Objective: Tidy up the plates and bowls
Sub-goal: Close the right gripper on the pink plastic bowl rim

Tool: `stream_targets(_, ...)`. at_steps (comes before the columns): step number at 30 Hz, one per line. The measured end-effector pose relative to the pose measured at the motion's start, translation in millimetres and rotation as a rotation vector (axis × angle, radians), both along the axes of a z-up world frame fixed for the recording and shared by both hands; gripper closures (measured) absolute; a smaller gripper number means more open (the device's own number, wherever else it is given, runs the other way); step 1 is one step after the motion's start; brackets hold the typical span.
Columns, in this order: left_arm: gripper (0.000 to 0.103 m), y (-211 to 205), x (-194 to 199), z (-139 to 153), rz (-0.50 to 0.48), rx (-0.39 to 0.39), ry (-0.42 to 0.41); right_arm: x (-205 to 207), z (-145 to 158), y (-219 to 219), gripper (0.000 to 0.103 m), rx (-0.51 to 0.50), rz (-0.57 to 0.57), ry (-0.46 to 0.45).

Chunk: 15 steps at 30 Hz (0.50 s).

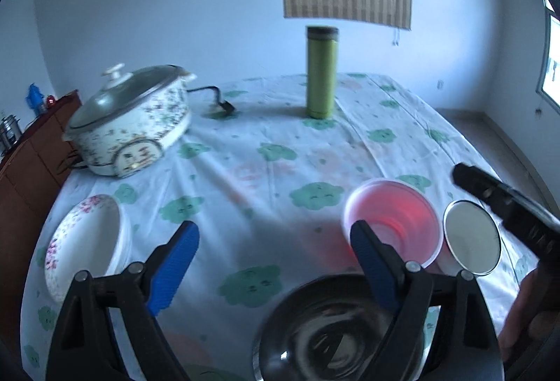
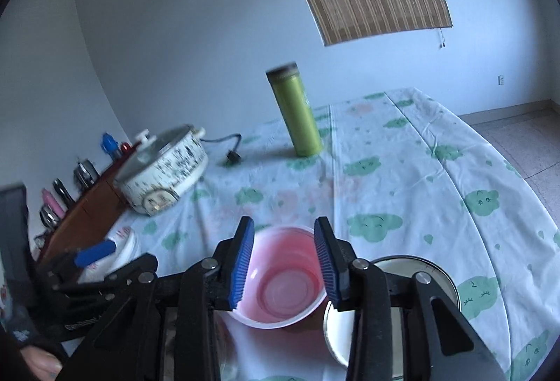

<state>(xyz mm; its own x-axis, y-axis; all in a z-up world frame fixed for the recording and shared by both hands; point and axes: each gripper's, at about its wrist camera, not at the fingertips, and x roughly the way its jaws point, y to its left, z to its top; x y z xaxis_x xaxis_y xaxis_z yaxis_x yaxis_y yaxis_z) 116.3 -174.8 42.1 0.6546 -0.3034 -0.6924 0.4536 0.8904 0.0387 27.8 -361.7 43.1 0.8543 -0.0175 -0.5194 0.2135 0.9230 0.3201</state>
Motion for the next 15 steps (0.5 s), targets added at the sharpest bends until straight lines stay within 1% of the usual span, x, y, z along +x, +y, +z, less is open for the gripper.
stream_targets(1, 0.018, -5, 2, -2, -0.005, 0.007, 0.014, 3, -5, -3, 0.07, 0.007, 0.003, 0.014)
stream_targets(2, 0.022, -11, 4, -4, -0.013, 0.012, 0.032, 5, -8, -5, 0.072, 0.014, 0.005, 0.021)
stream_targets(3, 0.022, -16, 7, -6, -0.02, 0.013, 0.057, 8, -11, -8, 0.073, 0.019, 0.004, 0.033)
stream_targets(5, 0.022, -25, 14, -11, -0.023, 0.012, 0.103, 13, -18, -15, 0.073, 0.027, -0.006, 0.053)
stream_targets(7, 0.023, -33, 23, -17, -0.01, 0.031, 0.148, 18, -26, -23, 0.073, 0.044, -0.02, 0.076)
stream_targets(8, 0.029, -37, 27, -20, -0.001, 0.04, 0.17, 20, -32, -28, 0.073, 0.063, -0.024, 0.089)
stream_targets(9, 0.039, -40, 29, -22, 0.001, 0.044, 0.183, 22, -35, -30, 0.073, 0.073, -0.026, 0.1)
stream_targets(10, 0.042, -43, 32, -24, 0.001, 0.047, 0.199, 25, -40, -32, 0.073, 0.071, -0.03, 0.115)
stream_targets(12, 0.043, -47, 34, -28, 0.003, 0.046, 0.22, 28, -44, -31, 0.073, 0.058, -0.029, 0.133)
stream_targets(15, 0.043, -53, 34, -32, 0.009, 0.073, 0.207, 31, -46, -28, 0.073, 0.047, -0.022, 0.143)
